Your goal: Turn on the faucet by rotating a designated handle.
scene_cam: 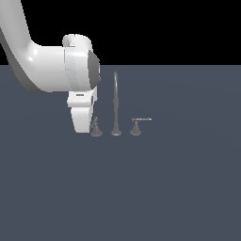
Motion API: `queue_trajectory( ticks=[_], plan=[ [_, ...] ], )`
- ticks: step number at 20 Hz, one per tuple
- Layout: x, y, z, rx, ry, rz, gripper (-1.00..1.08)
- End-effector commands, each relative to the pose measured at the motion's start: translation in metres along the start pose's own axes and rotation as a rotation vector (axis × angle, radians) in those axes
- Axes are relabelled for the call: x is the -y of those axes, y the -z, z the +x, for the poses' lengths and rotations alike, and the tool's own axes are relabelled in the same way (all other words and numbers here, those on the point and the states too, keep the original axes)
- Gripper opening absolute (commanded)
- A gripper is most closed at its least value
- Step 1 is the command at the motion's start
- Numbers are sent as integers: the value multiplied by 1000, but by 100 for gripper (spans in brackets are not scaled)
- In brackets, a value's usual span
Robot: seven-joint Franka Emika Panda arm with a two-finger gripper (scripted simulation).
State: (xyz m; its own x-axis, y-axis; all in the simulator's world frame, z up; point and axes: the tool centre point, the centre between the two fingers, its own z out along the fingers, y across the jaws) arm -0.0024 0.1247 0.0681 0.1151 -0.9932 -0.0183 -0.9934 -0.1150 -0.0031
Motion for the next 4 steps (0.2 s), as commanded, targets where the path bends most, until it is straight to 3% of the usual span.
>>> queue_trajectory(
  ticks=[1, 4],
  plan=[
    [4, -2, 43, -14, -47, -1, -100],
    [6, -2, 58, -17, -56, -2, -100]
  ],
)
